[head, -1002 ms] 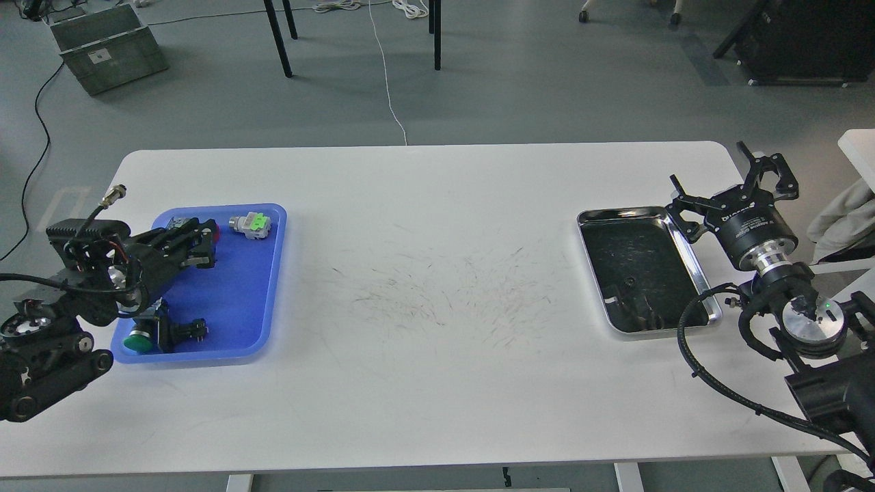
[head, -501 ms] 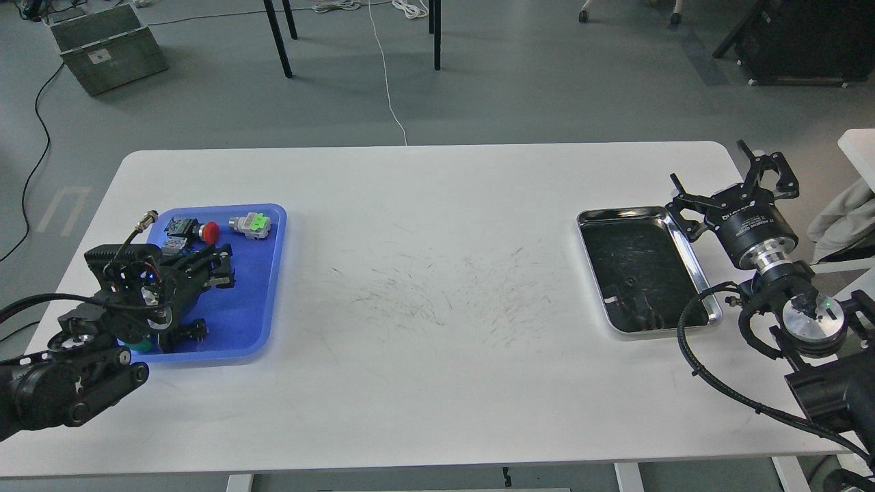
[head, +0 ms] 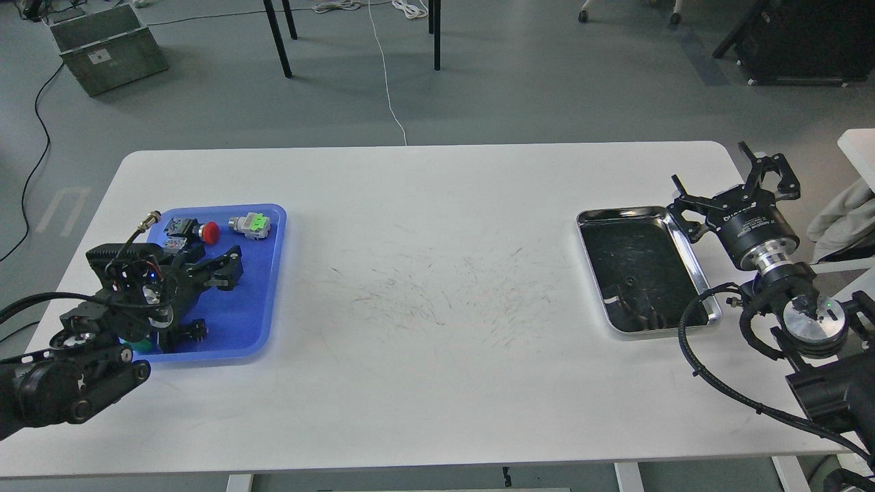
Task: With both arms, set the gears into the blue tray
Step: 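Carry the black part into the blue tray and release it, then raise the left gripper out of the blue tray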
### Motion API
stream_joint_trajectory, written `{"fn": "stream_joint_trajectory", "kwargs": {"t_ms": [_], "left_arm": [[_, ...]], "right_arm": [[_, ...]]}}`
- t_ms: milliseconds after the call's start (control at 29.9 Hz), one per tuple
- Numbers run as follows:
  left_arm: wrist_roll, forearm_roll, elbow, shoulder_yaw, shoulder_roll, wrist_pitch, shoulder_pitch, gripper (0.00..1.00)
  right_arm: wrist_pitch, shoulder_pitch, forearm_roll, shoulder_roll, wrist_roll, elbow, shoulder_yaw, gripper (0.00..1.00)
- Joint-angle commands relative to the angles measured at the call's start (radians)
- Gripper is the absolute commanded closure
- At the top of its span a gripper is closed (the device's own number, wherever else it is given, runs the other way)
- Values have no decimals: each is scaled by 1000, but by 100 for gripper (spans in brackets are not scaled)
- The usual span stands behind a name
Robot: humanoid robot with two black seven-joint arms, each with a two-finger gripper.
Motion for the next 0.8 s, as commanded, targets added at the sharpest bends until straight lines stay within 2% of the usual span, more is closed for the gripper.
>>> {"fn": "stream_joint_trajectory", "kwargs": {"t_ms": [0,134,267,468,568,635,768], "left_arm": [[0,-14,-81,-13,68,9,-89,2],[2,-122,-133,-128,81,18,-128,2],[3,-418,-133,-260,27,12,-167,2],[0,-869,-123,-317,-75,4,-221,2],[-3,-1012,-113,-414,-125,-68,-212,2],[-9,-1046,-109,-452,-148,-155,-197,2],[-84,-1135,3,-517,-197,-280,-157,2]], "right_arm": [[1,5,-1,0,-2,0,-1,1],[1,16,-3,-6,-5,8,-5,1],[-1,73,-3,-12,-11,8,-76,1],[-18,156,-7,-38,-15,20,-170,1],[-18,159,-14,-93,-15,72,-227,1],[-19,169,-14,-145,-15,97,-277,1],[-19,238,-46,-240,-17,141,-372,1]]}}
